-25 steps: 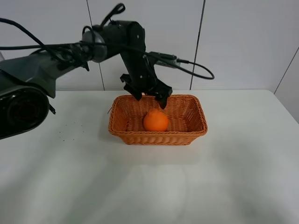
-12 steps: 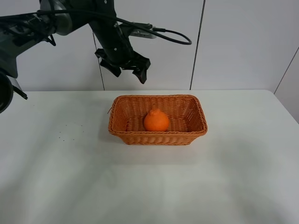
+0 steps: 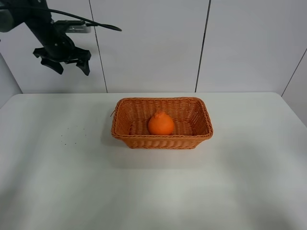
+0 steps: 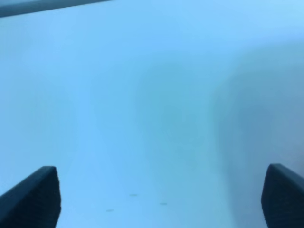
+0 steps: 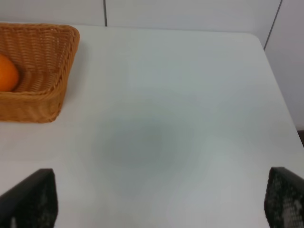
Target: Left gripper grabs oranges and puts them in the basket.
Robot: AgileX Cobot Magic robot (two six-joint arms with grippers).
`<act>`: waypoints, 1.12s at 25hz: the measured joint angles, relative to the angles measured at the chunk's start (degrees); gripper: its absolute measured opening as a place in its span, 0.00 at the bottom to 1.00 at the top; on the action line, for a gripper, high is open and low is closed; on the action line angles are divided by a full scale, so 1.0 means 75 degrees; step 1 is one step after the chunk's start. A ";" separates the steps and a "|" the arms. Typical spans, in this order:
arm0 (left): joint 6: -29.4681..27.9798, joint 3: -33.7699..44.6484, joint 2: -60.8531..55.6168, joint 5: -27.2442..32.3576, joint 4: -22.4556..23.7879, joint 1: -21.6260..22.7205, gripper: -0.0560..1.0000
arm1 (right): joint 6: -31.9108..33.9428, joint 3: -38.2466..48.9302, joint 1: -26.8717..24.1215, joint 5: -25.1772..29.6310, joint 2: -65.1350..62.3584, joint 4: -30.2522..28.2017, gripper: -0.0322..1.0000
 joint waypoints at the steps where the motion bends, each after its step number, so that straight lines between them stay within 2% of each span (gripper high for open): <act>1: 0.0000 0.0040 0.0000 -0.0019 -0.0053 0.0172 0.95 | 0.0000 0.0000 0.0000 0.0000 0.0000 0.0000 0.70; 5: 0.0000 0.0218 0.0020 -0.0028 -0.0135 0.0524 0.95 | 0.0000 0.0000 0.0000 0.0000 0.0000 0.0000 0.70; 10: 0.0000 0.0581 -0.0233 0.0001 -0.0178 0.0488 0.95 | 0.0000 0.0000 0.0000 0.0000 0.0000 0.0000 0.70; 16: -0.0009 0.1276 -0.1366 0.0547 -0.0178 0.0472 0.94 | 0.0000 0.0000 0.0000 0.0000 0.0000 0.0000 0.70; 19: -0.0063 0.1731 -0.2130 0.0547 -0.0178 0.0472 0.93 | 0.0000 0.0000 0.0000 0.0000 0.0000 0.0000 0.70; 24: -0.0116 0.3008 -0.3584 0.0551 -0.0178 0.0472 0.93 | 0.0000 0.0000 0.0000 0.0000 0.0000 0.0000 0.70; 28: -0.0117 0.4414 -0.4961 0.0551 -0.0178 0.0472 0.93 | 0.0000 0.0000 0.0000 0.0000 0.0000 0.0000 0.70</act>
